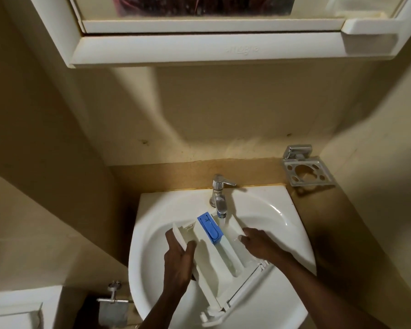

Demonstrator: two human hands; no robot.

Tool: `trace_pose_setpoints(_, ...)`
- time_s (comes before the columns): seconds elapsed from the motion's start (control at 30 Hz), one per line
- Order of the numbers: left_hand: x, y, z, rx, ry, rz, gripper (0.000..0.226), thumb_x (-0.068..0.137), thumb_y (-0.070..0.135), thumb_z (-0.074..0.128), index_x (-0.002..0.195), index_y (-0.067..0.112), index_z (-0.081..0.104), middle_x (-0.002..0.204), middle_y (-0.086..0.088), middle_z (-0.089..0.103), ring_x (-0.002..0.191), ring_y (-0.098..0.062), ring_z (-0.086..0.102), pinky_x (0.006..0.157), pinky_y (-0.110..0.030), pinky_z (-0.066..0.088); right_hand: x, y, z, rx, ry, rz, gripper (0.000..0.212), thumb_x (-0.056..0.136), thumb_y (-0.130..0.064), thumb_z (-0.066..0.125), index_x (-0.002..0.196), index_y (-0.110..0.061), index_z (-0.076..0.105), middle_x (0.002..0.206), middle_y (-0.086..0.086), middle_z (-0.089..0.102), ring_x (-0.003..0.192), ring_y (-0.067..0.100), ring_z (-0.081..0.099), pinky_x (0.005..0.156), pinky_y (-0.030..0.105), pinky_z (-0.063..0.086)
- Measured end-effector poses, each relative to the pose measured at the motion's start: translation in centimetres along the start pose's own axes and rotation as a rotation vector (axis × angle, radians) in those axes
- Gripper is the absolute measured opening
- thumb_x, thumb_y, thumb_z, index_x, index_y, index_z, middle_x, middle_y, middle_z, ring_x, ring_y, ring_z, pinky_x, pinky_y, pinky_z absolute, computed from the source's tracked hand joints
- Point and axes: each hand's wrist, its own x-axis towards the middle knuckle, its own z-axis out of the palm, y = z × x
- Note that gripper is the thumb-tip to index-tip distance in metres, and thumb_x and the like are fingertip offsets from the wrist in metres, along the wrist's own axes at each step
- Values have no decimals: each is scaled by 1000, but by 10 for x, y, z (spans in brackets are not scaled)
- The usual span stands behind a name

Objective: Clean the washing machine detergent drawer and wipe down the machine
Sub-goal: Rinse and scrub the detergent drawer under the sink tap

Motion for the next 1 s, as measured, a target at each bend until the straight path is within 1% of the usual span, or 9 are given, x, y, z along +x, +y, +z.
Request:
trace_pose_setpoints(0.13,-8,2,-10,-101,33,12,30,94,49,56,105,23,44,97,-11,62,86,-28,69,61,-54,61,-1,4,2,-31,16,-84,29,100,-30,45,118,-9,55,119,10,63,107,25,58,83,27,42)
trace_pose_setpoints(0.27,6,13,-27,-281,36,-21,41,92,54,50,121,25,48,116,-9,64,93,-23,63,72,-38,52,1,-4,-7,-119,14,-160,31,99,-26,46,125,-11,55,125,10,61,112,26,57,86,27,42)
trace_pose_setpoints(0.37,25,24,-54,-177,-179,-181,59,72,67,57,121,34,56,114,-7,69,95,-27,66,76,-39,52,7,-17,-19,-193,-23,-203,33,98,-27,44,129,-17,53,131,9,57,117,27,54,93,31,42)
trace_pose_setpoints(0.47,39,32,-76,13,-452,-396,79,52,70,69,122,34,62,117,-6,69,100,-30,70,82,-45,59,14,-28,-29,-216,-76,-221,32,97,-31,47,126,-20,54,130,10,55,114,28,54,86,30,42)
trace_pose_setpoints(0.6,41,53,-68,253,-630,-421,58,72,67,69,116,29,62,110,-2,67,97,-22,66,73,-34,58,21,-46,-29,-203,-102,-273,18,99,-23,48,110,-13,58,121,12,59,102,25,57,67,19,37)
trace_pose_setpoints(0.67,42,54,-59,264,-677,-398,48,83,55,69,121,26,63,109,2,71,100,-20,67,85,-31,56,23,-50,-23,-230,-88,-291,23,100,-20,46,116,-8,57,123,11,59,111,26,56,74,18,40)
trace_pose_setpoints(0.77,43,46,-45,209,-619,-331,45,80,46,77,115,20,68,106,-3,77,102,-25,71,101,-41,52,24,-45,-16,-226,-5,-285,22,97,-20,48,112,-12,61,121,8,61,109,26,57,87,29,43)
trace_pose_setpoints(0.9,45,39,-40,150,-414,-297,56,69,40,83,114,16,60,107,-8,74,98,-27,70,88,-40,57,22,-37,-19,-180,100,-298,19,93,-30,51,101,-21,65,105,4,69,98,25,63,80,29,45)
trace_pose_setpoints(1.0,42,36,-42,67,-341,-256,43,79,26,80,113,14,58,106,-8,72,93,-25,69,70,-30,53,23,-25,-24,-22,241,-329,15,86,-27,58,97,-28,67,93,-8,72,92,14,67,80,29,52)
